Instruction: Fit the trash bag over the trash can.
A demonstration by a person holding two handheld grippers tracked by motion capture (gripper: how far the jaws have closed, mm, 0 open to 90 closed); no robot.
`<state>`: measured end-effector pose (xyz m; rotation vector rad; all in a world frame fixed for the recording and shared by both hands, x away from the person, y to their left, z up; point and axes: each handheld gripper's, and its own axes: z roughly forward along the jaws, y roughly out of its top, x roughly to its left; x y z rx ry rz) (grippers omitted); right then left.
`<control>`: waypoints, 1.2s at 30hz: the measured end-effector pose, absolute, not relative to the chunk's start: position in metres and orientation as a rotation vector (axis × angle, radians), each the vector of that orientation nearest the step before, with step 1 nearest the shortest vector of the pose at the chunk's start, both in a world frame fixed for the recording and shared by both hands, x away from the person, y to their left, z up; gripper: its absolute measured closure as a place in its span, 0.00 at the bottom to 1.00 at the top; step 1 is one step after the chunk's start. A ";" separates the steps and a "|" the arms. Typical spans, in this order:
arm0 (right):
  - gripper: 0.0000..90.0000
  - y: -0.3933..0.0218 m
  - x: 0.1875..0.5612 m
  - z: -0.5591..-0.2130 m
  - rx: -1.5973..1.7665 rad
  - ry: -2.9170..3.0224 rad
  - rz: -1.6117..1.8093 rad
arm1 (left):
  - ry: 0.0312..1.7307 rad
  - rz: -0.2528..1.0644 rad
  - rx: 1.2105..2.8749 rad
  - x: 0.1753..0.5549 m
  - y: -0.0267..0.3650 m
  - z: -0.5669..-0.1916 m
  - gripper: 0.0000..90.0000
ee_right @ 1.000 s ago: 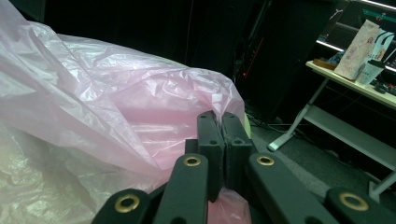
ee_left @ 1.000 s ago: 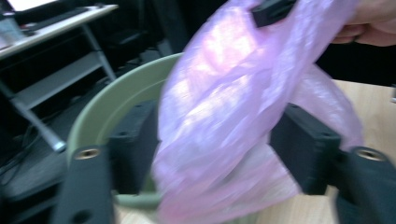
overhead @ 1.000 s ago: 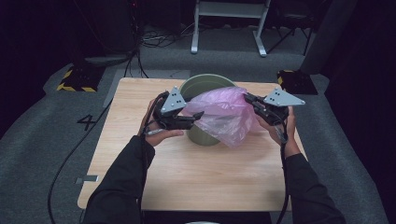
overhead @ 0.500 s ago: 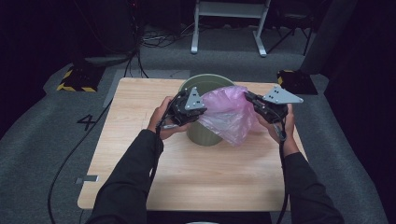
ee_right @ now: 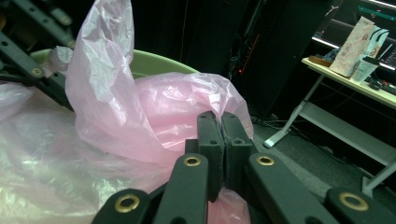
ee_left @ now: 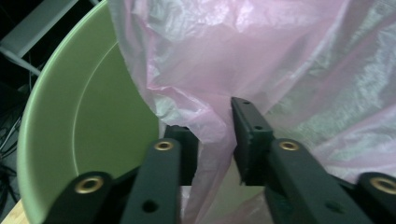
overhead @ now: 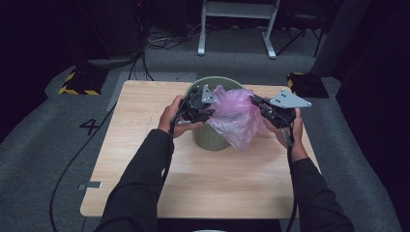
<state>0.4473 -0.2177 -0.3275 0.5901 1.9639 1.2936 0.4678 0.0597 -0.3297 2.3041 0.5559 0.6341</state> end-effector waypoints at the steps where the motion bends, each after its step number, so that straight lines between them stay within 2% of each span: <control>1: 0.99 -0.217 0.447 -0.327 0.585 1.968 1.291 | 0.558 0.629 2.298 0.468 0.060 -0.330 0.72; 2: 0.99 -0.217 0.446 -0.328 0.582 1.970 1.288 | 0.559 0.627 2.296 0.468 0.062 -0.329 0.69; 3: 0.99 -0.217 0.446 -0.328 0.575 1.975 1.282 | 0.566 0.626 2.285 0.468 0.063 -0.328 0.58; 4: 0.99 -0.217 0.446 -0.328 0.575 1.975 1.282 | 0.574 0.625 2.272 0.467 0.064 -0.327 0.58; 7: 0.99 -0.216 0.445 -0.329 0.575 1.981 1.258 | 0.590 0.577 2.206 0.463 0.071 -0.323 0.39; 8: 0.99 -0.216 0.445 -0.329 0.575 1.981 1.258 | 0.584 0.571 2.184 0.462 0.073 -0.322 0.39; 11: 0.99 -0.215 0.445 -0.330 0.588 1.986 1.234 | 0.583 0.548 2.100 0.454 0.084 -0.314 0.28; 16: 0.99 -0.213 0.446 -0.330 0.589 1.994 1.199 | 0.483 0.539 2.020 0.435 0.090 -0.300 0.22; 20: 0.99 -0.211 0.446 -0.331 0.590 2.005 1.193 | 0.375 0.536 2.074 0.421 0.069 -0.297 0.19; 25: 0.99 -0.208 0.446 -0.331 0.580 2.023 1.191 | 0.263 0.439 2.141 0.411 0.047 -0.301 0.19; 26: 0.99 -0.208 0.446 -0.331 0.579 2.025 1.188 | 0.240 0.421 2.164 0.411 0.044 -0.302 0.19; 29: 0.99 -0.208 0.445 -0.331 0.577 2.036 1.195 | 0.207 0.415 2.203 0.410 0.041 -0.304 0.31; 36: 0.99 -0.207 0.445 -0.332 0.553 2.047 1.204 | 0.208 0.498 2.250 0.411 0.037 -0.309 0.73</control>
